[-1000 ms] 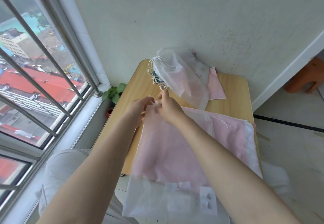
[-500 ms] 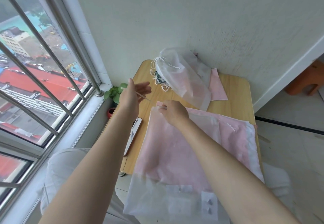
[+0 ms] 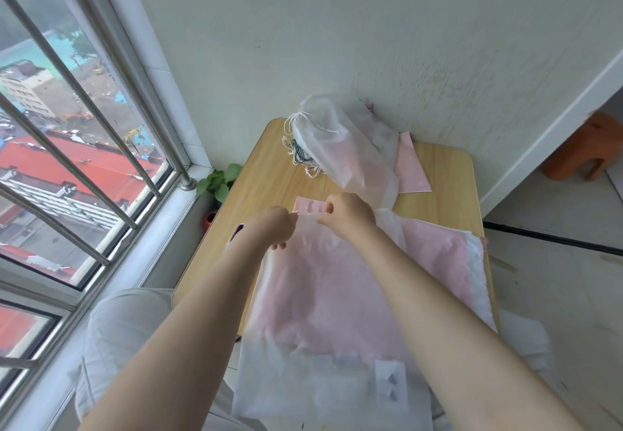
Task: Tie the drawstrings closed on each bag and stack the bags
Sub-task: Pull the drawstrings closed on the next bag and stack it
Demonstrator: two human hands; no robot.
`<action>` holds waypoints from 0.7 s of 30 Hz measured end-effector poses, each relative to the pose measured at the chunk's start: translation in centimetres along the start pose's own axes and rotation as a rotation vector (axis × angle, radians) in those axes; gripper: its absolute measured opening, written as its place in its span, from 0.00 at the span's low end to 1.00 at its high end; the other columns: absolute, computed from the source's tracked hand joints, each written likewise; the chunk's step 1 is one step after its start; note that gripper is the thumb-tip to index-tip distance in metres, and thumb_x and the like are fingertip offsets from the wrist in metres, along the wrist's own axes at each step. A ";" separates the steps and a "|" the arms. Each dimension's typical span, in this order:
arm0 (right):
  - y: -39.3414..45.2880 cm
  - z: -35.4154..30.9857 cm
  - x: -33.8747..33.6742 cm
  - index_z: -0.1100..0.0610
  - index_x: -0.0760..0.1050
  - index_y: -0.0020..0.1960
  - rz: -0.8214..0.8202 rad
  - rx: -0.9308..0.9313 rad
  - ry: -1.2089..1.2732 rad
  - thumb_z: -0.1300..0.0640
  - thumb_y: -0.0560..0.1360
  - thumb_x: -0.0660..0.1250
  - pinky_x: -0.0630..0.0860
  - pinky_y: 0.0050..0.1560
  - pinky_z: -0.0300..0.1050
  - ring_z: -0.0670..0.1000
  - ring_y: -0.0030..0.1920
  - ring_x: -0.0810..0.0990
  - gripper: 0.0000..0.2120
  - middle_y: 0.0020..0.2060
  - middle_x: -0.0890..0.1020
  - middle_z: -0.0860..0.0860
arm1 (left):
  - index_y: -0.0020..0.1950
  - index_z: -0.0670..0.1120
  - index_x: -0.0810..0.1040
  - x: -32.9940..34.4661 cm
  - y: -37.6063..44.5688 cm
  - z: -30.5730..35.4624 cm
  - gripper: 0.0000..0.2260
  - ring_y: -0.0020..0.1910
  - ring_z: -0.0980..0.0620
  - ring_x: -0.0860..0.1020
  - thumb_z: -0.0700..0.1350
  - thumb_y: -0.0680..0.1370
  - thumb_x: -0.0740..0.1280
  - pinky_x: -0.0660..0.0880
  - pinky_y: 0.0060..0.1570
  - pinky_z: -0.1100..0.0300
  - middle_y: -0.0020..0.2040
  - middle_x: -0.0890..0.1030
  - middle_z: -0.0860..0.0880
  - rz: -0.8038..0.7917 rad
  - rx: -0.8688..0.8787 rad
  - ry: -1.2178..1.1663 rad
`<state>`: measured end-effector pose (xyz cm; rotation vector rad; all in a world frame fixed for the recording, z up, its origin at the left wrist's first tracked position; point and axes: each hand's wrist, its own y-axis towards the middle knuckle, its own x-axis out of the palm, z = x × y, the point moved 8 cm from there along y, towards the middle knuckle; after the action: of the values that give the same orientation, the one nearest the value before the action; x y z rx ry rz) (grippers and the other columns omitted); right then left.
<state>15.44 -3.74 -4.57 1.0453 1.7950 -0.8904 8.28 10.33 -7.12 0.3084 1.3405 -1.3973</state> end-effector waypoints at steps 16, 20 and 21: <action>-2.9 12.0 -3.4 0.57 0.73 0.37 0.132 0.530 0.638 0.36 0.72 0.59 0.68 0.33 0.43 0.53 0.34 0.76 0.23 0.32 0.76 0.48 | 0.45 0.41 0.72 0.2 0.2 -2.2 0.15 0.41 0.44 0.70 0.44 0.84 0.49 0.64 0.35 0.57 0.40 0.72 0.46 0.354 -0.154 -0.090; -2.3 12.8 -1.8 0.52 0.59 0.33 0.131 0.625 1.486 0.54 0.76 0.60 0.53 0.20 0.35 0.46 0.17 0.57 0.16 0.19 0.60 0.46 | 0.58 0.42 0.78 -0.3 -0.3 -3.0 0.16 0.47 0.42 0.75 0.43 0.83 0.51 0.71 0.46 0.56 0.50 0.78 0.45 0.388 -0.232 -0.051; -2.2 12.9 -1.8 0.52 0.57 0.33 0.158 0.635 1.648 0.56 0.78 0.58 0.52 0.19 0.34 0.45 0.16 0.56 0.17 0.18 0.58 0.46 | 0.62 0.44 0.78 -0.2 -0.2 -3.2 0.17 0.51 0.42 0.77 0.41 0.81 0.52 0.72 0.49 0.55 0.55 0.79 0.44 0.377 -0.239 -0.061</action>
<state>18.07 -16.38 -7.51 2.8076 2.5820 -0.3835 6.66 13.02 -7.92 0.3347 1.3048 -0.9173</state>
